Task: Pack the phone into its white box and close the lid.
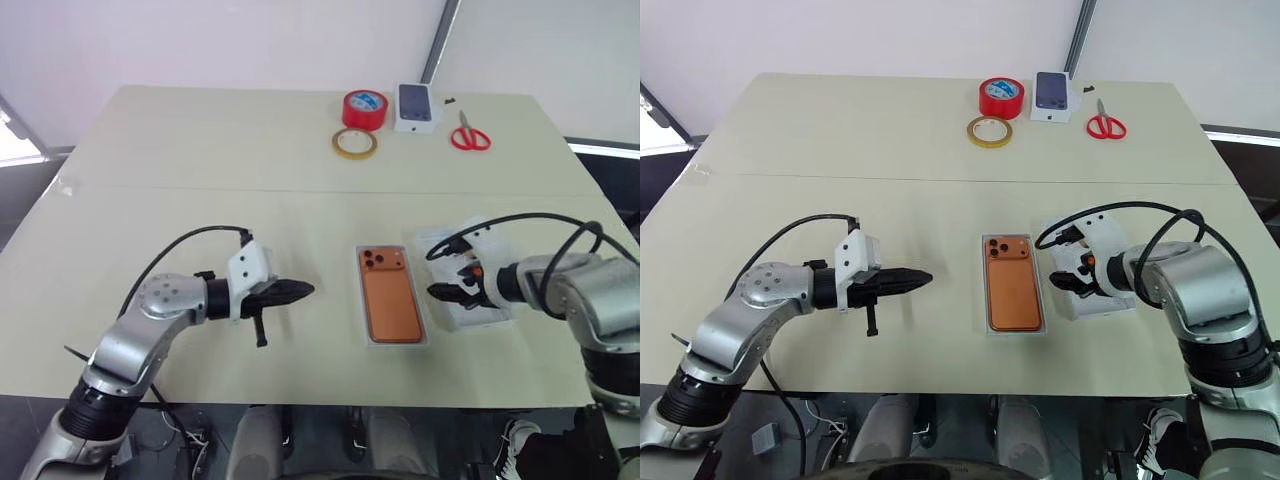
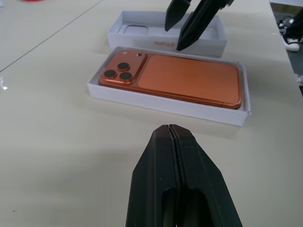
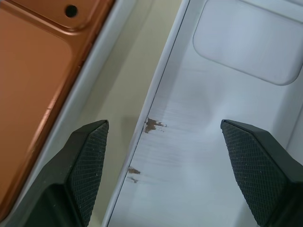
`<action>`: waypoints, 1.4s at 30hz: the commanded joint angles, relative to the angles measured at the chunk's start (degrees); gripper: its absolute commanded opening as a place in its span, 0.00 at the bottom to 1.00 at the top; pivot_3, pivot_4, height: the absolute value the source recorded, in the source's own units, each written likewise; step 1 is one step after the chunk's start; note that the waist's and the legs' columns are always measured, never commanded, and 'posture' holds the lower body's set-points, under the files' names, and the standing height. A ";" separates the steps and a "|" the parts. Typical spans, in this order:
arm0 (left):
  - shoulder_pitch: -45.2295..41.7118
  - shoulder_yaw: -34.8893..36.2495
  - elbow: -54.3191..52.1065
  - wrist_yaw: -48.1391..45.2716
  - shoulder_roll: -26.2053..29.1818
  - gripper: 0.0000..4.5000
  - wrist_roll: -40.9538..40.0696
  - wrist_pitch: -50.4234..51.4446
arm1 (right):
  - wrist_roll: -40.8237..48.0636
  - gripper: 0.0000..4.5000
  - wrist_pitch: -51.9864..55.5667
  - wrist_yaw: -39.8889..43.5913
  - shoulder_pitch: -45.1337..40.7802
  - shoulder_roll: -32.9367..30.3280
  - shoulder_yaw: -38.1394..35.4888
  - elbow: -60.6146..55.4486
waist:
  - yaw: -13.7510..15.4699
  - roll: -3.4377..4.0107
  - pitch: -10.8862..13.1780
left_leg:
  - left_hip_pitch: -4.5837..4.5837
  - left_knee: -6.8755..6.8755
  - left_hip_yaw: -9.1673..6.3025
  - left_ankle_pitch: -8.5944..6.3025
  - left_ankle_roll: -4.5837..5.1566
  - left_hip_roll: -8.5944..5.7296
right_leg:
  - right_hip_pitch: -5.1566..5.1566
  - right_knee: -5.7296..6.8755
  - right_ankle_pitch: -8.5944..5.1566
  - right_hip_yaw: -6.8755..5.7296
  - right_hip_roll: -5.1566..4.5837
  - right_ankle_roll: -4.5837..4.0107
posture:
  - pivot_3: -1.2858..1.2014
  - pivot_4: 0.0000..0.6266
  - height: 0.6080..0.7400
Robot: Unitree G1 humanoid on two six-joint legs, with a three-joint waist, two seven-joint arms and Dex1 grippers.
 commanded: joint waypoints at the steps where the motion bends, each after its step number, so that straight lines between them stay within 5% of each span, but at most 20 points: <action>1: 0.67 -0.25 -1.62 -0.47 0.73 0.00 0.28 -1.52 | 3.28 0.71 0.36 -6.23 0.33 2.99 -2.32 0.32 | -0.05 0.01 0.00 | 0.00 0.00 0.00 0.00 0.00 0.01 | 0.00 0.00 0.00 0.00 0.01 0.00 | 0.52 0.24 1.00; 7: 1.38 -0.34 -1.24 -0.07 0.54 0.00 0.21 -1.63 | 11.91 0.02 0.36 -15.52 -0.11 4.34 -5.05 1.58 | -0.04 0.01 -0.01 | 0.01 0.00 0.00 0.00 0.00 0.02 | 0.03 0.00 0.00 0.00 0.04 0.01 | 0.52 0.24 1.00; 16: 0.67 5.30 3.92 5.48 -1.80 0.00 -0.05 -2.15 | 35.26 0.01 0.36 -28.42 -13.65 10.13 -20.04 12.79 | -0.62 0.08 0.03 | 0.03 0.00 0.03 0.00 0.02 0.06 | 0.00 0.08 0.01 0.04 0.12 0.03 | 0.52 0.24 1.00; 19: -0.35 8.73 8.26 8.48 -2.63 0.00 0.21 -2.75 | 53.81 0.01 0.36 -34.77 -19.75 14.26 -25.04 20.57 | -1.22 0.09 0.04 | 0.05 -0.03 0.01 0.01 0.02 0.11 | -0.01 0.14 0.03 0.03 0.21 0.05 | 0.52 0.24 1.00; 21: -1.29 9.82 10.40 9.63 -2.96 0.00 0.93 -3.83 | 81.24 0.01 -11.59 -48.47 -16.27 13.22 -17.03 21.25 | -1.26 0.05 0.01 | 0.07 -0.08 -0.01 0.01 0.02 0.15 | 0.01 0.13 0.11 0.02 0.25 0.21 | 0.52 0.24 1.00; 23: -2.10 10.00 11.59 9.96 -3.01 0.00 1.34 -4.59 | 91.70 0.01 -19.58 -56.55 -13.07 16.38 -12.76 18.71 | -1.31 0.04 0.01 | 0.12 -0.14 -0.04 0.00 0.04 0.17 | 0.10 0.12 0.11 -0.03 0.25 0.24 | 0.52 0.24 1.00; 31: -4.44 8.17 12.67 8.98 -3.56 0.00 2.26 -5.77 | 91.99 0.01 -47.34 -98.62 -0.56 50.50 -5.58 -4.21 | -1.42 0.13 0.02 | 0.04 -0.05 0.01 -0.01 0.05 0.18 | 0.00 0.19 0.15 0.03 0.19 0.33 | 0.52 0.24 1.00; 34: -4.86 6.05 11.87 8.67 -4.55 0.00 2.78 -5.35 | 91.99 0.01 -50.34 -105.61 5.28 51.21 -1.55 -8.55 | -1.27 0.09 -0.02 | 0.01 -0.06 0.01 -0.01 0.04 0.14 | 0.03 0.08 0.03 0.03 0.11 0.12 | 0.52 0.24 1.00; 39: -5.78 1.07 10.76 8.30 -6.88 0.00 3.74 -4.44 | 91.99 0.01 -50.40 -104.92 10.71 45.88 -0.03 -9.50 | -1.47 0.12 -0.03 | 0.03 -0.05 0.06 -0.05 0.08 0.02 | 0.15 -0.17 0.03 0.14 -0.16 0.03 | 0.52 0.24 1.00; 42: -7.08 -1.87 11.13 8.36 -8.84 0.00 4.50 -4.06 | 91.99 0.22 -49.18 -101.85 11.56 42.60 -0.86 -8.24 | -1.41 0.13 -0.04 | 0.10 -0.11 -0.01 -0.05 0.08 0.06 | 0.18 -0.15 0.02 0.12 -0.14 0.02 | 0.52 0.24 1.00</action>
